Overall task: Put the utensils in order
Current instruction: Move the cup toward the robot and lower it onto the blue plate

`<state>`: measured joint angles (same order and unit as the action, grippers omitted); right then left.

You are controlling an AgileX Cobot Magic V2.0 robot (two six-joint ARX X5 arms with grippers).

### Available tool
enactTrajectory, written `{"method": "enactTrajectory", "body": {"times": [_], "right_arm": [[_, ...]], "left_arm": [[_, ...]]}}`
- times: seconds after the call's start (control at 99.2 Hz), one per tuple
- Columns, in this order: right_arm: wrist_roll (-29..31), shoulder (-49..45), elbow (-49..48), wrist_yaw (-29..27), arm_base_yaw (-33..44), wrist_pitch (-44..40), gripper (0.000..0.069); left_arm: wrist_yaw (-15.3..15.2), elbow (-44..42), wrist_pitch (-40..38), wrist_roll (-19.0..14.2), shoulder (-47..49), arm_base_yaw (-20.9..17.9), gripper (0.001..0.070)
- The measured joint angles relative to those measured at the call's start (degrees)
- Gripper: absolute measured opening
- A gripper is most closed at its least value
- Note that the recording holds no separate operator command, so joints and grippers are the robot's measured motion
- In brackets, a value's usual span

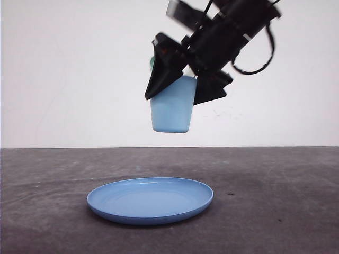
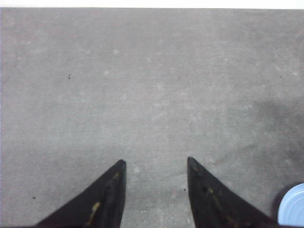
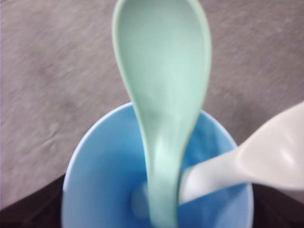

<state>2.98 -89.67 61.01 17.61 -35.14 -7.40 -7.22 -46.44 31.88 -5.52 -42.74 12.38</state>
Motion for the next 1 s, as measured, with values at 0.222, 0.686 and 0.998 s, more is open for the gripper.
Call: {"method": "enactTrajectory", "body": {"times": [0.222,0.686,0.998], "right_arm": [[0.02,9.07,-10.88,-1.27,-3.82,4.39,0.0491],[-0.26,6.54,-17.05,-5.77,-11.37,13.16,0.0491],[-0.37,-0.13,-17.05,-9.44,-12.48,17.97,0.0491]], "left_arm": [[0.00,0.00,-0.02,0.00,0.02,0.00,0.0233],[0.00,0.00,0.02,0.00,0.00,0.00,0.0233],[0.00,0.00,0.13,0.00,0.00,0.00,0.0233]]}}
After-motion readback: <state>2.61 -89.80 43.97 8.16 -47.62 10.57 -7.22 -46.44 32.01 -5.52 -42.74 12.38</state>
